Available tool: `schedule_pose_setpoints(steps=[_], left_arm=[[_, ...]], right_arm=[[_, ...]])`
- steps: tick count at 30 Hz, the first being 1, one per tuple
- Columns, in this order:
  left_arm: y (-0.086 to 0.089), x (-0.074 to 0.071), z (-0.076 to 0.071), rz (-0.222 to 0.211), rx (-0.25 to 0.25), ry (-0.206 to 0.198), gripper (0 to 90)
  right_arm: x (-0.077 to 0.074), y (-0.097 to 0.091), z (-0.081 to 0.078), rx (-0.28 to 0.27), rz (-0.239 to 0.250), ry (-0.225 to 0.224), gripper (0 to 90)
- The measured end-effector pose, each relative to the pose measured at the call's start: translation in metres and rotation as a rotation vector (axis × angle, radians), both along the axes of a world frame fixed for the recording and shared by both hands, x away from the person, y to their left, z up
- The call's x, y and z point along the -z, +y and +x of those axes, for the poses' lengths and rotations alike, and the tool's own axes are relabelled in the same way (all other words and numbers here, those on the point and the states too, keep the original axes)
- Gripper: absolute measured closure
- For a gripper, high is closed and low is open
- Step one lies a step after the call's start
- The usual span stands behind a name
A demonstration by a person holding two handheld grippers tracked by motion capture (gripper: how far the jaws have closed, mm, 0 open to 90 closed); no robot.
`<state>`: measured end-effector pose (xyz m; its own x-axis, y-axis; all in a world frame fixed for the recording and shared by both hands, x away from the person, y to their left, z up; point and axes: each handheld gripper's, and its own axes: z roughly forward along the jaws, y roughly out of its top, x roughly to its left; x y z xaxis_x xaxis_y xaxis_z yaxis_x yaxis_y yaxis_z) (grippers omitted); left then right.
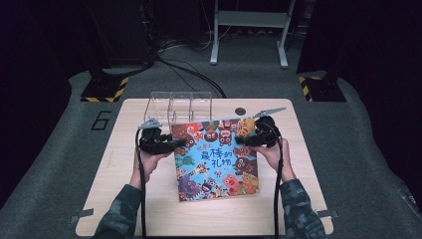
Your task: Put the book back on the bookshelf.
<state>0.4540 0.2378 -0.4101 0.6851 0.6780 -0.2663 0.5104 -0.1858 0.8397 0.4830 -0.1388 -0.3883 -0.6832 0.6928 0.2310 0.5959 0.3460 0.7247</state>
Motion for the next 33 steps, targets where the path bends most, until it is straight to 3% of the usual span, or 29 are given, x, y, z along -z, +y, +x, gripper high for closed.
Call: schedule_pose_setpoints(steps=[9,15,27,29,33], left_arm=[[0.003,-0.011,-0.002,0.038,0.006,-0.043,53.5],[0.005,-0.022,-0.004,0.059,0.000,-0.071,55.5],[0.008,-0.034,-0.002,0.052,0.005,-0.089,58.9],[0.008,-0.038,-0.002,0.063,0.007,-0.117,59.5],[0.008,-0.040,-0.002,0.069,0.011,-0.121,59.7]], right_arm=[[-0.009,0.003,-0.001,-0.008,-0.018,-0.037,42.4],[-0.015,0.006,-0.003,-0.016,-0.017,-0.103,42.5],[-0.024,0.008,-0.006,-0.008,-0.023,-0.119,42.7],[-0.027,0.009,-0.006,-0.005,-0.024,-0.143,42.7],[-0.028,0.009,-0.006,-0.015,-0.028,-0.165,42.7]])
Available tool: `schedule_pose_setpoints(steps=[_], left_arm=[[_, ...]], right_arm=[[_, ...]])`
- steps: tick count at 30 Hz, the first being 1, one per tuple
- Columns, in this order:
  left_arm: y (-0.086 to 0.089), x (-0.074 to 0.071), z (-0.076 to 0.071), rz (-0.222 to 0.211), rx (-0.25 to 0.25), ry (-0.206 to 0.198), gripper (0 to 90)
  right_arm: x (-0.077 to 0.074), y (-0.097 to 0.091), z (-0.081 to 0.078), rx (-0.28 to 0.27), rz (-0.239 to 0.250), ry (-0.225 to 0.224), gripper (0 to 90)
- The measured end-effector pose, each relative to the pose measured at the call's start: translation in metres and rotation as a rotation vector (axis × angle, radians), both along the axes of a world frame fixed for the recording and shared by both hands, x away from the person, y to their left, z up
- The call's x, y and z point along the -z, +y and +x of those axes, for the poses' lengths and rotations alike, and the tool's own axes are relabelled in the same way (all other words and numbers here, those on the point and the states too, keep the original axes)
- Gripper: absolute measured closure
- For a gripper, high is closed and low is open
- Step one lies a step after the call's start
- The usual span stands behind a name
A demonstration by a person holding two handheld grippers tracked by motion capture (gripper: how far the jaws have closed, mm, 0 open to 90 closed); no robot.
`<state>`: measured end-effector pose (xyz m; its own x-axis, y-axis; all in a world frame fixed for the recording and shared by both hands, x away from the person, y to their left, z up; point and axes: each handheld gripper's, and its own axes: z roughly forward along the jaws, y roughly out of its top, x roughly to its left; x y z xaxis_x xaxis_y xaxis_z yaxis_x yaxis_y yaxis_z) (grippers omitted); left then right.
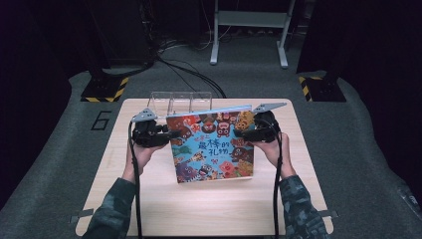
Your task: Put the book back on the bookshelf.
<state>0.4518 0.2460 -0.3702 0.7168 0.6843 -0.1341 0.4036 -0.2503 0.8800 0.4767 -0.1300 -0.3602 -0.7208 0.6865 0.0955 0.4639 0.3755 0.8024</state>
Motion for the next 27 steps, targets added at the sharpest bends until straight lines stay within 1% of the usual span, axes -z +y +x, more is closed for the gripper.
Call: schedule_pose_setpoints(steps=[1,5,6,8,9,10,11,12,13,14,16,18,20,21,22,23,24,25,26,27], left_arm=[[0.001,-0.001,0.000,0.000,0.003,0.003,59.9],[0.001,-0.003,-0.001,0.006,0.002,-0.019,60.1],[0.001,-0.003,-0.002,0.002,0.000,-0.021,60.2],[0.002,-0.005,-0.002,0.013,0.004,-0.038,60.4],[0.003,-0.005,-0.002,0.012,0.004,-0.049,60.5],[0.003,-0.006,-0.003,0.014,0.005,-0.055,60.6],[0.004,-0.006,-0.003,0.012,0.004,-0.066,60.9],[0.005,-0.006,-0.004,0.015,0.007,-0.069,61.1],[0.005,-0.006,-0.005,0.019,0.009,-0.071,61.2],[0.006,-0.005,-0.005,0.017,0.011,-0.073,61.4],[0.008,-0.004,-0.006,0.005,0.024,-0.071,62.3],[0.009,-0.004,-0.008,-0.001,0.026,-0.077,63.2],[0.010,-0.003,-0.009,-0.004,0.034,-0.080,64.0],[0.010,-0.004,-0.010,-0.001,0.045,-0.079,64.2],[0.010,-0.003,-0.010,-0.003,0.053,-0.078,64.7],[0.010,-0.003,-0.011,0.003,0.057,-0.083,65.4],[0.009,-0.002,-0.012,0.002,0.057,-0.085,65.8],[0.009,-0.002,-0.013,0.008,0.059,-0.087,66.1],[0.009,-0.002,-0.014,0.005,0.057,-0.093,66.2],[0.009,-0.002,-0.014,0.004,0.063,-0.091,66.4]], right_arm=[[0.000,0.000,0.000,0.001,0.000,0.000,42.7],[-0.001,0.002,-0.001,0.003,0.001,-0.011,42.7],[-0.002,0.002,-0.001,0.004,0.002,-0.012,42.7],[-0.002,0.003,-0.001,0.003,0.000,-0.017,42.6],[-0.003,0.004,-0.001,0.010,0.000,-0.018,42.7],[-0.003,0.004,-0.001,0.007,0.002,-0.022,42.7],[-0.004,0.004,-0.001,0.000,-0.005,-0.017,42.6],[-0.004,0.005,-0.001,0.000,-0.004,-0.024,42.6],[-0.004,0.006,-0.001,0.004,-0.004,-0.020,42.5],[-0.004,0.007,-0.001,-0.002,-0.009,-0.028,42.4],[-0.004,0.007,-0.002,-0.005,-0.017,-0.023,42.1],[-0.004,0.007,-0.002,-0.001,-0.018,-0.018,41.9],[-0.004,0.007,-0.003,0.002,-0.012,-0.024,41.2],[-0.004,0.007,-0.003,-0.004,-0.021,-0.019,40.2],[-0.004,0.008,-0.004,0.000,-0.028,-0.025,37.8],[-0.004,0.011,-0.005,0.015,-0.049,-0.030,34.3],[-0.004,0.014,-0.005,0.035,-0.088,-0.045,30.4],[-0.004,0.017,-0.006,0.047,-0.111,-0.047,28.8],[-0.004,0.017,-0.005,0.043,-0.127,-0.056,28.7],[-0.004,0.017,-0.005,0.046,-0.120,-0.053,28.8]])
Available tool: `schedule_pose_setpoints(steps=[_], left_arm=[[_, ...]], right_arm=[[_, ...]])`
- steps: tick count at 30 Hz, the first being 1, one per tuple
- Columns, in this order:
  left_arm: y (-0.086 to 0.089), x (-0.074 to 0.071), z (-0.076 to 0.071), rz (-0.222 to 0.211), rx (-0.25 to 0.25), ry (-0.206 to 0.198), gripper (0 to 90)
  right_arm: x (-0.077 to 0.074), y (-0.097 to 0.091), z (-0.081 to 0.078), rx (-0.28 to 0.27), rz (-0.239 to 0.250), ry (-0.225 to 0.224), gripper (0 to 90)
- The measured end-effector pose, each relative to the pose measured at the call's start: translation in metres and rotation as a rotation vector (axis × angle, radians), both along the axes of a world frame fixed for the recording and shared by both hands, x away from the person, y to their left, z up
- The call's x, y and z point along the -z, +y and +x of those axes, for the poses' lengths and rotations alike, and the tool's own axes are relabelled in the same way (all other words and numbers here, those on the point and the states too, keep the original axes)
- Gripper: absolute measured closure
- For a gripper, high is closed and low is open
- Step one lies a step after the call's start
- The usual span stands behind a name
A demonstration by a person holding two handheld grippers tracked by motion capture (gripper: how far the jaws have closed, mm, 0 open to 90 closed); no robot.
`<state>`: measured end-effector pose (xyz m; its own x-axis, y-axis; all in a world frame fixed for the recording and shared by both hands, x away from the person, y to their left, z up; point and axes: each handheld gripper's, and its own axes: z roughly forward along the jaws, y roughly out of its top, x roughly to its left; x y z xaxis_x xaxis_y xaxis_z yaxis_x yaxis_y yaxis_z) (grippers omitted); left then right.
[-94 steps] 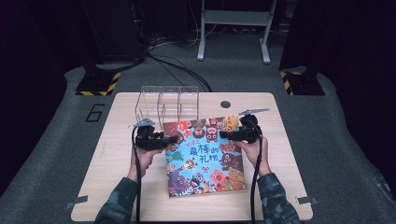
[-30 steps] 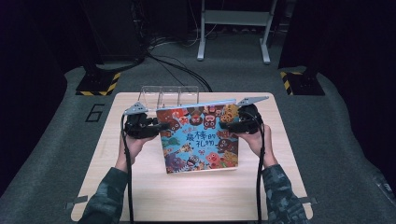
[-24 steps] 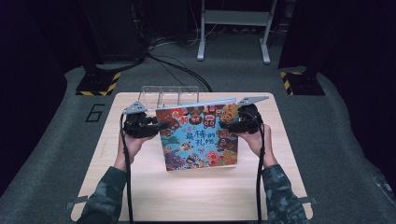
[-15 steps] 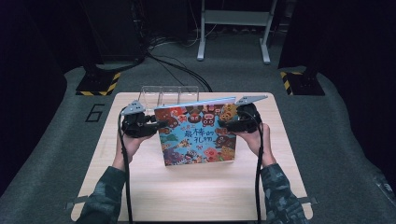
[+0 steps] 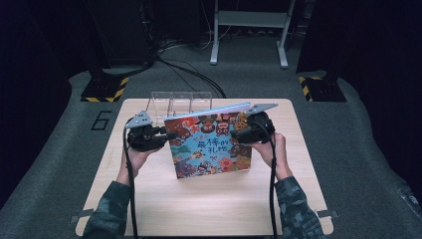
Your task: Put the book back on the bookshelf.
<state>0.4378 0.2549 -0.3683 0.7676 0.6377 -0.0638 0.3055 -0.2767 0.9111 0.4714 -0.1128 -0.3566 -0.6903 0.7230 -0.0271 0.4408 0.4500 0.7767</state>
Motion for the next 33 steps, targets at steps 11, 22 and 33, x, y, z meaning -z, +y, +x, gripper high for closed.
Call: schedule_pose_setpoints(steps=[11,22,33], left_arm=[[0.001,0.001,0.006,-0.027,0.039,0.019,64.4],[-0.001,-0.002,0.007,0.025,0.103,-0.013,67.0],[-0.005,-0.004,0.002,0.036,0.172,-0.022,72.4]], right_arm=[[0.001,-0.003,0.000,-0.024,0.020,-0.010,30.1],[0.003,-0.006,-0.001,-0.027,0.033,-0.015,29.8],[0.004,-0.018,-0.006,0.019,0.060,-0.028,27.3]])
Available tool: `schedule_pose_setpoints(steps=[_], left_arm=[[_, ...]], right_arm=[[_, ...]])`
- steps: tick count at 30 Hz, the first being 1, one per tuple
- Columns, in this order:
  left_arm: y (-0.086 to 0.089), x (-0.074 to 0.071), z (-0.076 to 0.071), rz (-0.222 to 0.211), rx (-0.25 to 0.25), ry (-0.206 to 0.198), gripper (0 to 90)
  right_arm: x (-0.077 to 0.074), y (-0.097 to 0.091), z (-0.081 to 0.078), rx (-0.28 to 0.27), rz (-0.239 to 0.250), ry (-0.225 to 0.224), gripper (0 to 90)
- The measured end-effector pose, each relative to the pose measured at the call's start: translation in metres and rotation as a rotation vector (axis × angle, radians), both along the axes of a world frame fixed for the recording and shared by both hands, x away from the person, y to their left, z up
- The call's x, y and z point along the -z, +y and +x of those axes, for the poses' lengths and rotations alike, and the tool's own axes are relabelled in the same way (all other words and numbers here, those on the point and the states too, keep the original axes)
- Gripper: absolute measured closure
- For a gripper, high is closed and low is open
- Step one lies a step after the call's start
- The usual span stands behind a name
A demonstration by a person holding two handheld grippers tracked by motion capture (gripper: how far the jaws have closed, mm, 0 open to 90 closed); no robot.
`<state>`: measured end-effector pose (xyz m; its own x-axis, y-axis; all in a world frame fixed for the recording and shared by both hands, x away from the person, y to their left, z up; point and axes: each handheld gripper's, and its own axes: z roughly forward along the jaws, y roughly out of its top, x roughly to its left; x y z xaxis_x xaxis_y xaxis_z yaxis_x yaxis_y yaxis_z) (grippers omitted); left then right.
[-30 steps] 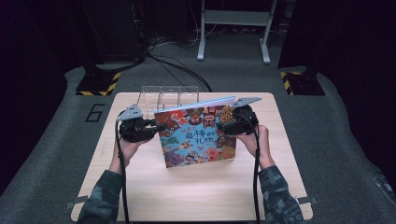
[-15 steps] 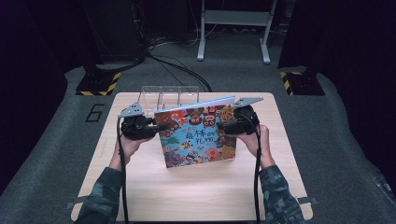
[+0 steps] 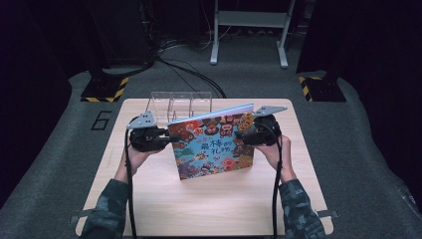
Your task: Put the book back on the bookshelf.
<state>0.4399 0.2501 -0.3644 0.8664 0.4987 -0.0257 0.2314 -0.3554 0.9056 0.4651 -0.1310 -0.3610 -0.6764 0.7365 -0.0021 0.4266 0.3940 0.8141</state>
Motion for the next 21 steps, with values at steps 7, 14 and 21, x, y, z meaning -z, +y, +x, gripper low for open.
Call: schedule_pose_setpoints(steps=[7,14,21], left_arm=[[0.000,-0.001,-0.001,0.007,0.014,-0.005,74.4],[-0.001,-0.003,-0.004,0.034,0.016,-0.012,74.3],[0.002,-0.005,-0.004,0.048,0.000,-0.006,73.4]], right_arm=[[0.003,-0.012,0.009,0.043,0.026,0.012,20.5],[0.004,-0.002,0.020,0.015,0.089,0.016,20.3],[0.005,0.008,0.023,0.017,0.070,0.006,18.9]])
